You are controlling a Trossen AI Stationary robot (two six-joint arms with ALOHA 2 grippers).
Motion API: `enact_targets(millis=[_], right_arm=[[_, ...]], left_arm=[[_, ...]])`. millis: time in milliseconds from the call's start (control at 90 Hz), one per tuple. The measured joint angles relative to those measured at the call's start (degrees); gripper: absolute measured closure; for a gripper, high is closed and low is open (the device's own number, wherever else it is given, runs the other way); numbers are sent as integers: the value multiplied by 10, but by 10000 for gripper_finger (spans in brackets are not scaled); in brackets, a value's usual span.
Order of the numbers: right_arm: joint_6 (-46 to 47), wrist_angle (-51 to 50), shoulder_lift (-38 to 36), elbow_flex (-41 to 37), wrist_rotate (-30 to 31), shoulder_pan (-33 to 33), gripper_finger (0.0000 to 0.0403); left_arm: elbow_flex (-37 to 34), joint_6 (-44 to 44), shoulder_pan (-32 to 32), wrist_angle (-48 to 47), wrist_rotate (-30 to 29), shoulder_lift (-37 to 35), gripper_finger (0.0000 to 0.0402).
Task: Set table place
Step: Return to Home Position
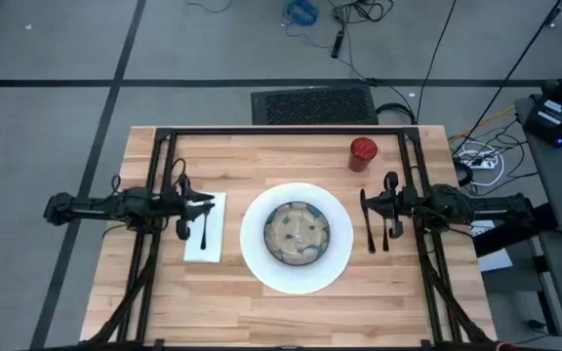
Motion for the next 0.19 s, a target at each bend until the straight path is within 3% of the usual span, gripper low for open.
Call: enact_targets(millis=[189], right_arm=[[0,0,0,0,0,0,403]], left_arm=[[0,0,0,0,0,0,308]])
